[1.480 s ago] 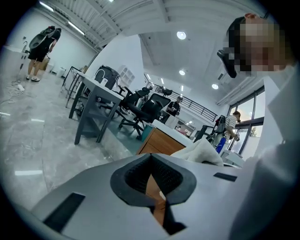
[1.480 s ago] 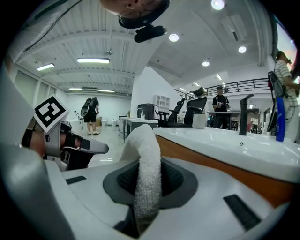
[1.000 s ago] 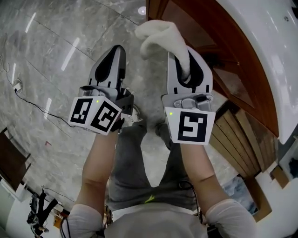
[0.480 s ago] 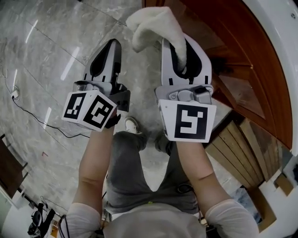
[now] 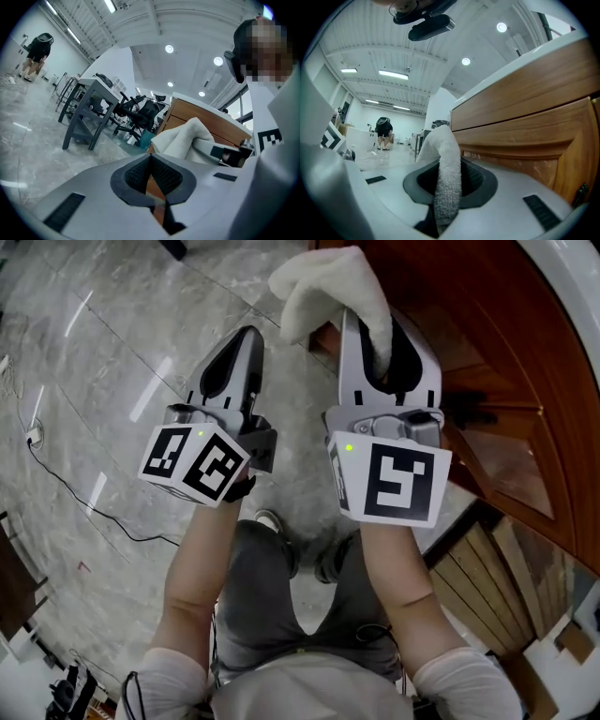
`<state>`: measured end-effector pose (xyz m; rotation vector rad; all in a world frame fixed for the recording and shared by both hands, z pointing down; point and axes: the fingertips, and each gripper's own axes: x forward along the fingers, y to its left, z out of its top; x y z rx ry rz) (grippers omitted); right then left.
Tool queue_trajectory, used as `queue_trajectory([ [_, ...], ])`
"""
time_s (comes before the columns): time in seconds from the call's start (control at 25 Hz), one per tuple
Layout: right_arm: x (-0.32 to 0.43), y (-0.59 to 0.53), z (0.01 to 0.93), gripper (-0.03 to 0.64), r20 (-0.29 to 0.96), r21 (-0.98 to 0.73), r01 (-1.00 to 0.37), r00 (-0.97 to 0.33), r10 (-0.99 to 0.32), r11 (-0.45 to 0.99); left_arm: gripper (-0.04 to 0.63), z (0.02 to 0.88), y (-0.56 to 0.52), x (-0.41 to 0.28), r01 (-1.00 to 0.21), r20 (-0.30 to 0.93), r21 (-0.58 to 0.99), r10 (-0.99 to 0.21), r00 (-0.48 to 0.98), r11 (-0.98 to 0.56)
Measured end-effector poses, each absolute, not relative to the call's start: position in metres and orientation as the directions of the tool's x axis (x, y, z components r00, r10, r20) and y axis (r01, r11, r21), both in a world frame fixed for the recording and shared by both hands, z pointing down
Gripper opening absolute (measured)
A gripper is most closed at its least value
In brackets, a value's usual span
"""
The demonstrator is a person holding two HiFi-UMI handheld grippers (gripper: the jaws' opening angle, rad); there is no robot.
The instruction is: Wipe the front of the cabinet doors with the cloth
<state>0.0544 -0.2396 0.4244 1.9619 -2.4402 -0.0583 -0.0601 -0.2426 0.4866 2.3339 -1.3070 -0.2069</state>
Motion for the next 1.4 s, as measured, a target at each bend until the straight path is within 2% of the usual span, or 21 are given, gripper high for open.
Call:
queue_trajectory([
  [0.72,0.076,-0.261,0.435,0.081,-0.131,0.063,-0.989,-0.145,-0.981,0.137,0.017,0.524,-0.263,-0.039,-0.697,-0.059,0.479,-0.812,0.580,-0.533],
  [1.4,0.104,-0.240,0.444,0.081,-0.182,0.050,-0.996,-0.080,-0.980,0.073,0.017,0.537,-0.272,-0.034,-0.648,-0.098,0.509,-0.787,0.610,-0.566],
])
